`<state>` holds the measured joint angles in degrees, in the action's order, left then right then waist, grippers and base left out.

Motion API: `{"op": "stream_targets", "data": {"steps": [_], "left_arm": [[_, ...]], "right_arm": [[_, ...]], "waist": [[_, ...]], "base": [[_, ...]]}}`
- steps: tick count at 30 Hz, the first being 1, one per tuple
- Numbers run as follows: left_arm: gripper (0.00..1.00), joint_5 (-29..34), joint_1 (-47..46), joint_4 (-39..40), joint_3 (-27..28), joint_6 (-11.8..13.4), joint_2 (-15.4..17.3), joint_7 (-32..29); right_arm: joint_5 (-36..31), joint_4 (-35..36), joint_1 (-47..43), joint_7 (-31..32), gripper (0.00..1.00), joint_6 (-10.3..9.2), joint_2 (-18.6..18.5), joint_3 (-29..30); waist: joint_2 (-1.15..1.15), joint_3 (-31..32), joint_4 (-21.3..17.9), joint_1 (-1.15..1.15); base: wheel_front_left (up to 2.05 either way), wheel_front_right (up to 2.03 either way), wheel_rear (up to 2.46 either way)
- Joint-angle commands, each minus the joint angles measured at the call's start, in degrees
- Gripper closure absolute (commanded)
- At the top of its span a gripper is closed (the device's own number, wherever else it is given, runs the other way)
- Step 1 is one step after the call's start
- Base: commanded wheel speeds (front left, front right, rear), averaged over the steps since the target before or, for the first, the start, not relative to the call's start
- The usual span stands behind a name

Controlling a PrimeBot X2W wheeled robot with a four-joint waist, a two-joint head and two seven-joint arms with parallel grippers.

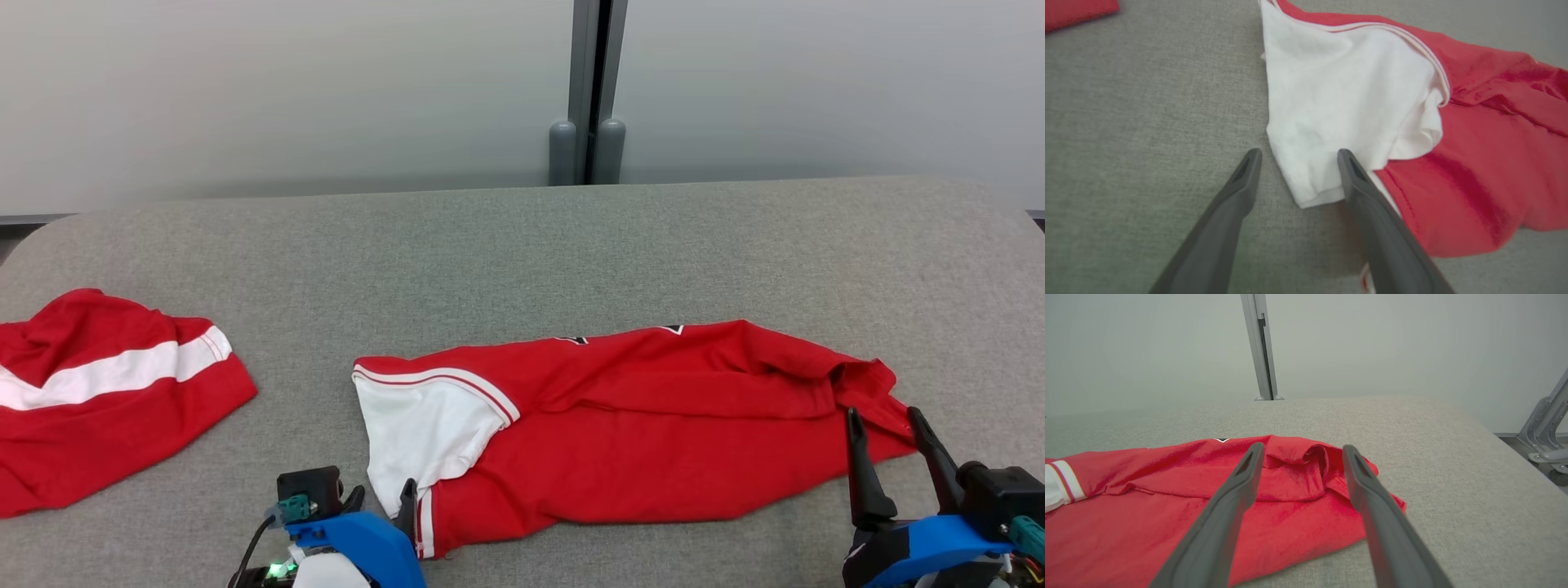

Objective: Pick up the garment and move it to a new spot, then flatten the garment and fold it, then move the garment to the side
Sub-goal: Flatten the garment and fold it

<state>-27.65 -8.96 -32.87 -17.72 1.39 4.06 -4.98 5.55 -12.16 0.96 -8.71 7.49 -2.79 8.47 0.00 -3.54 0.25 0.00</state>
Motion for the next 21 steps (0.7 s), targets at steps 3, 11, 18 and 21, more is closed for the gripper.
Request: {"op": "stream_targets", "data": {"steps": [3, 11, 18, 21], "left_arm": [[0.0, 0.95, -2.1, -2.83, -0.82, 1.05, 0.19, -0.89], [0.62, 2.92, -4.6, -9.01, -3.04, 2.43, 0.4, -2.76], [1.0, 2.85, -6.15, -10.92, -3.08, 2.1, 0.83, -0.54], [1.0, 2.37, -7.32, -9.87, -1.45, 3.23, 1.37, 3.5]], "right_arm": [[0.15, 0.28, 0.75, -0.27, 0.0, 0.01, -0.2, 0.01], [0.23, 0.85, 1.13, -0.13, 0.0, 0.01, -0.19, 0.15], [0.7, 1.08, 1.26, 0.14, 0.0, 0.01, -0.19, 0.35], [0.92, 0.88, 1.22, 0.13, 0.0, 0.01, -0.19, 0.56]], "waist": [[0.0, -0.6, -0.5, 0.0], [0.0, -1.51, -1.05, 0.0], [0.0, -2.01, -0.3, 0.0], [0.0, -2.0, 0.29, 0.0]], "base": [[0.0, 0.0, 0.0], [0.0, 0.0, 0.0], [0.0, 0.0, 0.0], [0.0, 0.0, 0.0]]}}
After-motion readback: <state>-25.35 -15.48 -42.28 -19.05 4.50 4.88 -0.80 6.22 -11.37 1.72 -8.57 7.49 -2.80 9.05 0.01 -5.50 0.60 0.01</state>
